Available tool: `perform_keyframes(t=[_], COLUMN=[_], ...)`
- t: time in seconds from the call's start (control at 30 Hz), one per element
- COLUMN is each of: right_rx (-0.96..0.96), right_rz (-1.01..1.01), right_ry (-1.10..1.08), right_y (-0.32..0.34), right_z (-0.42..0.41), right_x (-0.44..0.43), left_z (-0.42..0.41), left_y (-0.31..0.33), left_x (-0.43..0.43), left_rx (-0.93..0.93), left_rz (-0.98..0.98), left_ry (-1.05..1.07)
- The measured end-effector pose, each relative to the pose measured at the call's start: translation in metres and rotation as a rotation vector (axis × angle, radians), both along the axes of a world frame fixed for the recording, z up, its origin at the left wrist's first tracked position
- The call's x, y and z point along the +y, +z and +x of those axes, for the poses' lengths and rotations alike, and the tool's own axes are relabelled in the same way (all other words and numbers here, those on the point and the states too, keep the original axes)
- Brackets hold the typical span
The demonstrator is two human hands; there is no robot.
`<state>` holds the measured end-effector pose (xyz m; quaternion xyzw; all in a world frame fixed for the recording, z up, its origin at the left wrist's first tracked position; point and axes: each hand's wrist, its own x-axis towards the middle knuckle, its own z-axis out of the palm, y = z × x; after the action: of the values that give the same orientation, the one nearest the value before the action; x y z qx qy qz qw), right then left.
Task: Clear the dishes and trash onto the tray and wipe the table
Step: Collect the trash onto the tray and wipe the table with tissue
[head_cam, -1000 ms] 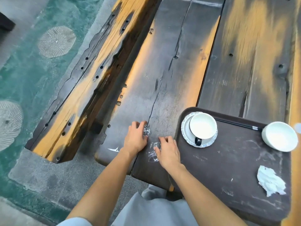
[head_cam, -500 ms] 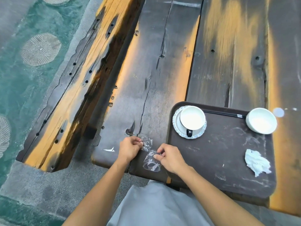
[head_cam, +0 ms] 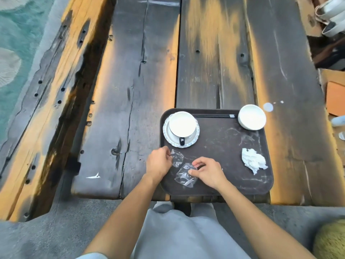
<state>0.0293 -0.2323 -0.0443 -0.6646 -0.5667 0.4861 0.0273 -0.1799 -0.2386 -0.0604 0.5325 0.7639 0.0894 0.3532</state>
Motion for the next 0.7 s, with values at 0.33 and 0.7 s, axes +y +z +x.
perform_keyframes(t=[0.33,0.7], right_rx=[0.012,-0.016], right_rz=[0.010,0.161], right_ry=[-0.019,-0.194], right_y=[-0.020,-0.005], right_z=[-0.017,0.054], right_x=[0.004,0.015], left_z=[0.001,0.042], left_y=[-0.004,0.012], left_x=[-0.007,-0.001], left_rx=[0.102,0.231], left_rz=[-0.106,0.189], left_ry=[-0.063,-0.274])
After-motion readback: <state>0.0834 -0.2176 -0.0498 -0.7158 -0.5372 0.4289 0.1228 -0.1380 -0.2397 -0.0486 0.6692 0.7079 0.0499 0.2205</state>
